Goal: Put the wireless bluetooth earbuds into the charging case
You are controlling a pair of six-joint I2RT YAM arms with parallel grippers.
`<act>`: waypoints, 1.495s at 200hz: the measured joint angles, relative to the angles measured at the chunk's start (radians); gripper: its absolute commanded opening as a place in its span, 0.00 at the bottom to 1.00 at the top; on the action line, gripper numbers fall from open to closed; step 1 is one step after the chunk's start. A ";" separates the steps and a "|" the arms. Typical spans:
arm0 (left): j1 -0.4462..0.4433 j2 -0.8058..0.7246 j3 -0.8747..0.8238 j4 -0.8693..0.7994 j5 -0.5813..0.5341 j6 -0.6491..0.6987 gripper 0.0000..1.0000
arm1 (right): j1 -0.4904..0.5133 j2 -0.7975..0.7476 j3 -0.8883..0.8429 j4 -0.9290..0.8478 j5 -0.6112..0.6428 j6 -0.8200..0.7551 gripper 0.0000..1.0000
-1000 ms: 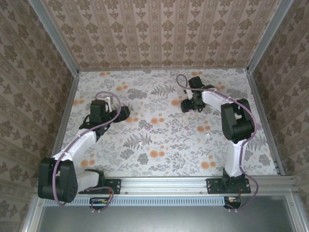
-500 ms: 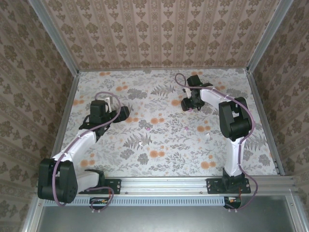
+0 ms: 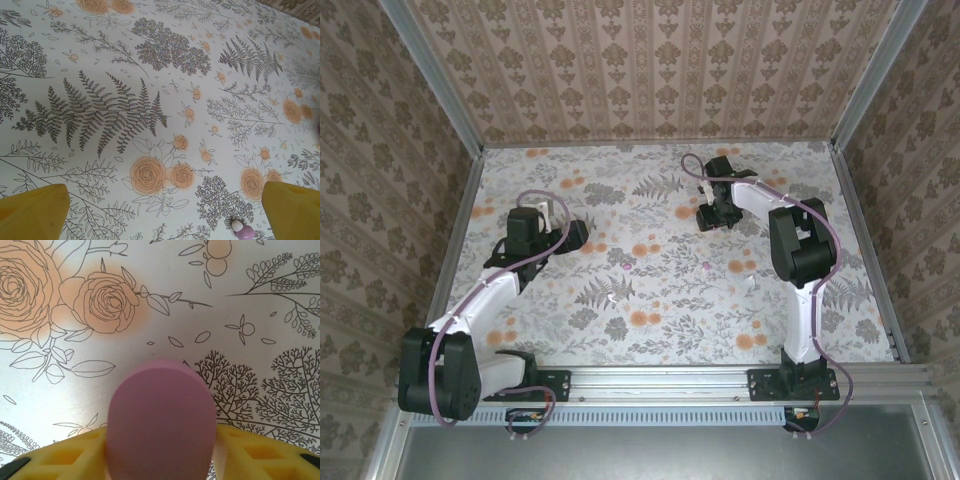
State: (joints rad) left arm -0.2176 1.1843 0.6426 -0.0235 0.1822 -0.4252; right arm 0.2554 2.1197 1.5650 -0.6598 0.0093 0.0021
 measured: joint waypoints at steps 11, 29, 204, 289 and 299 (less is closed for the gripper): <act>0.000 0.000 0.000 0.000 0.000 0.000 1.00 | 0.001 0.003 0.006 -0.003 0.003 0.001 0.47; 0.000 0.000 0.000 0.000 0.000 0.000 0.98 | 0.001 0.004 0.009 -0.003 0.004 0.000 0.43; -0.212 0.096 0.320 0.022 0.367 -0.195 0.89 | 0.264 -0.760 -0.502 0.458 -0.279 -0.203 0.37; -0.388 0.138 0.414 0.014 0.405 -0.200 0.80 | 0.305 -0.835 -0.522 0.530 -0.315 -0.287 0.36; -0.393 0.145 0.416 0.008 0.405 -0.201 0.78 | 0.309 -0.837 -0.522 0.530 -0.320 -0.288 0.36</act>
State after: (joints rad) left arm -0.6102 1.3293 1.0588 -0.0154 0.5869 -0.6258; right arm 0.5648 1.2827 1.0431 -0.1295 -0.3107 -0.2863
